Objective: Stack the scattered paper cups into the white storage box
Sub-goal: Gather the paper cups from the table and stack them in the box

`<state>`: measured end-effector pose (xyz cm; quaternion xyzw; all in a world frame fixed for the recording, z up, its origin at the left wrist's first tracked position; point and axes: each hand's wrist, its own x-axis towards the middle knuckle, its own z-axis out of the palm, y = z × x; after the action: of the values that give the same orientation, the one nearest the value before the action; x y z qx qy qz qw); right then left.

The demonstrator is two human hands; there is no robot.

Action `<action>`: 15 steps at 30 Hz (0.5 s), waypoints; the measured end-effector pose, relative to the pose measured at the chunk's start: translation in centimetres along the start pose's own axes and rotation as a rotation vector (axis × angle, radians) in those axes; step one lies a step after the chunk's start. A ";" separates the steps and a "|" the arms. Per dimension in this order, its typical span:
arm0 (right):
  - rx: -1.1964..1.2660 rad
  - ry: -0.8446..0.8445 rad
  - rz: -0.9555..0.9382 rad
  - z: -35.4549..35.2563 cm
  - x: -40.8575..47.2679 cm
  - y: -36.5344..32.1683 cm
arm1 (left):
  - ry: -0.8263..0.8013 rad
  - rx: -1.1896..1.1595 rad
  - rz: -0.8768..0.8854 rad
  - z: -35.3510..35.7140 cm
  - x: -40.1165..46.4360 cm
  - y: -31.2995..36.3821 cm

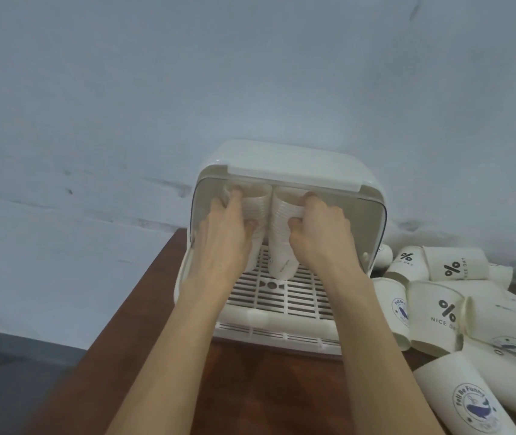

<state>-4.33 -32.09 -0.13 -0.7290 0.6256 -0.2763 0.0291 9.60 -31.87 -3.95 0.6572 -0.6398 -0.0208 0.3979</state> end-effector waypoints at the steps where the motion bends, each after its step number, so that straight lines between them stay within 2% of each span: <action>1: 0.004 0.002 0.005 -0.1 0.0 0.0 | -0.001 -0.001 -0.001 0.0 0.0 0.0; 15: -0.013 0.025 0.051 -0.2 -0.1 0.0 | -0.006 -0.030 0.015 0.1 -0.1 0.0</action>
<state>-4.44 -31.94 -0.01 -0.7095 0.6461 -0.2805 0.0237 9.54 -31.81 -4.11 0.6463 -0.6456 -0.0295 0.4057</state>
